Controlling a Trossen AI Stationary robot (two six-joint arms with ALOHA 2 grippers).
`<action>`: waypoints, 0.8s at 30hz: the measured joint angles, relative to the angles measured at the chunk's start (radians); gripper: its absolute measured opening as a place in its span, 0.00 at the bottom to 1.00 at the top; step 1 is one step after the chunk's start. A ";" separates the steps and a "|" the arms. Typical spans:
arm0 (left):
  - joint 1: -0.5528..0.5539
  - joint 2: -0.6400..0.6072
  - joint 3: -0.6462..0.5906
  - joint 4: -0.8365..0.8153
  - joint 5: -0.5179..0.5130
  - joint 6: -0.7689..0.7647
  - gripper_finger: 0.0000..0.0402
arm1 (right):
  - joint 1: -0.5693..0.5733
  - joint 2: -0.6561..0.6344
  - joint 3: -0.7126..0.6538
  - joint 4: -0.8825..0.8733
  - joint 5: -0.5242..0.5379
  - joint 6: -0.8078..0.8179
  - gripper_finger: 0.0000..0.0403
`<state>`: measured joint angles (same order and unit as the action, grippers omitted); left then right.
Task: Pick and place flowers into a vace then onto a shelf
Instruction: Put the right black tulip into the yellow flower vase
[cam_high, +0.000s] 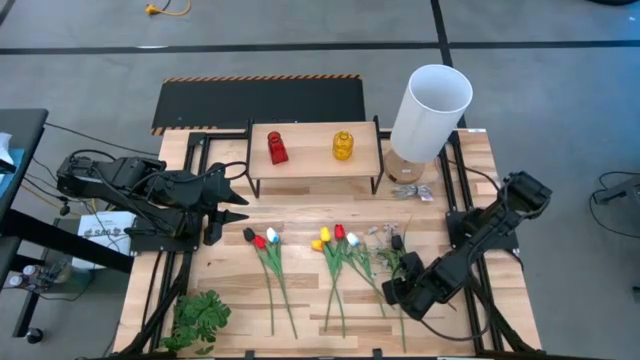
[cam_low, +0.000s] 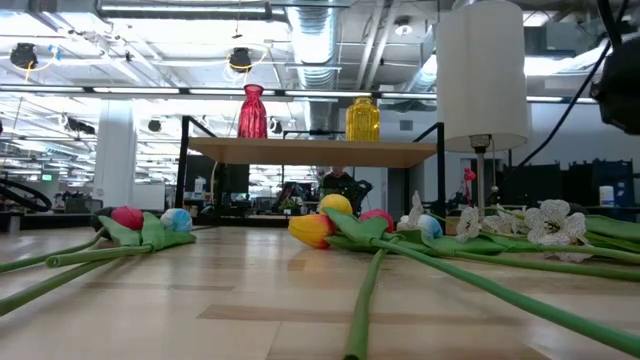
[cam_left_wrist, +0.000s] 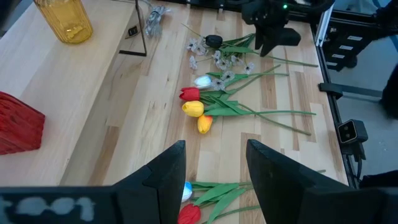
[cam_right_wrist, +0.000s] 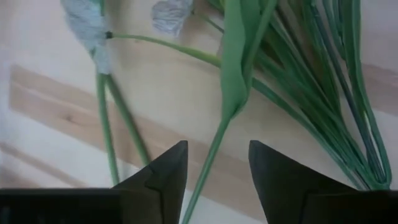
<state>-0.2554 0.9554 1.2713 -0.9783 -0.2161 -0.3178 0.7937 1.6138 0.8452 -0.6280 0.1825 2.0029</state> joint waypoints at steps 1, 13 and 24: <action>0.000 0.000 0.000 0.000 0.000 0.000 0.39 | -0.003 0.007 0.000 0.002 0.000 0.008 0.41; 0.000 0.000 0.000 0.000 0.000 0.000 0.39 | -0.023 0.056 0.004 0.011 -0.001 0.008 0.30; 0.000 0.000 0.000 0.000 0.000 0.000 0.39 | -0.026 0.063 0.058 -0.024 0.035 -0.150 0.02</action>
<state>-0.2555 0.9554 1.2712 -0.9786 -0.2164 -0.3180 0.7681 1.6768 0.9034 -0.6522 0.2171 1.8529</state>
